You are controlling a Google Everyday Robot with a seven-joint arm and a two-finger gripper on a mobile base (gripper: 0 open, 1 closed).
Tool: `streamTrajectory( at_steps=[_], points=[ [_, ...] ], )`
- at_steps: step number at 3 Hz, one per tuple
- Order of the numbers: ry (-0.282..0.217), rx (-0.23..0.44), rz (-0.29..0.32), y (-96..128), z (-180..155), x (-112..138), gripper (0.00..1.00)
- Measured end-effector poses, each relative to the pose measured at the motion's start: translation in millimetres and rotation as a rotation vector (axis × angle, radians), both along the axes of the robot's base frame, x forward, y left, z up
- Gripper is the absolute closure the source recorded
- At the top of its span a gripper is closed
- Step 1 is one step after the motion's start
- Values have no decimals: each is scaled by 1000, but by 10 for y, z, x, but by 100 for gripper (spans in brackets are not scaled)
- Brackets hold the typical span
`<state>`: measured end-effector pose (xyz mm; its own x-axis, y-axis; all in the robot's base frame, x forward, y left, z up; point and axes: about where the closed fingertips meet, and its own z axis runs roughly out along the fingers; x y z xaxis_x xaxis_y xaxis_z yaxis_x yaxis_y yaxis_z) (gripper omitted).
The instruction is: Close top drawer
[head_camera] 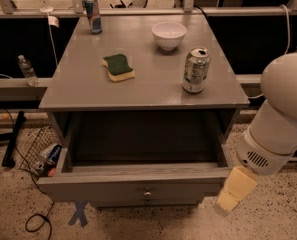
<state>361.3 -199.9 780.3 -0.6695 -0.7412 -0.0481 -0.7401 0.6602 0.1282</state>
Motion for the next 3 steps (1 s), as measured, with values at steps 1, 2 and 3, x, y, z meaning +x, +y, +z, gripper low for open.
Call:
streamTrajectory(
  at_steps=[1,2,3],
  points=[
    [58,-40,-38,62,-237,-89,0],
    [141,-110,-46,190,-539,-198,0],
    [184,-128,-50,253,-695,-259,0]
  ],
)
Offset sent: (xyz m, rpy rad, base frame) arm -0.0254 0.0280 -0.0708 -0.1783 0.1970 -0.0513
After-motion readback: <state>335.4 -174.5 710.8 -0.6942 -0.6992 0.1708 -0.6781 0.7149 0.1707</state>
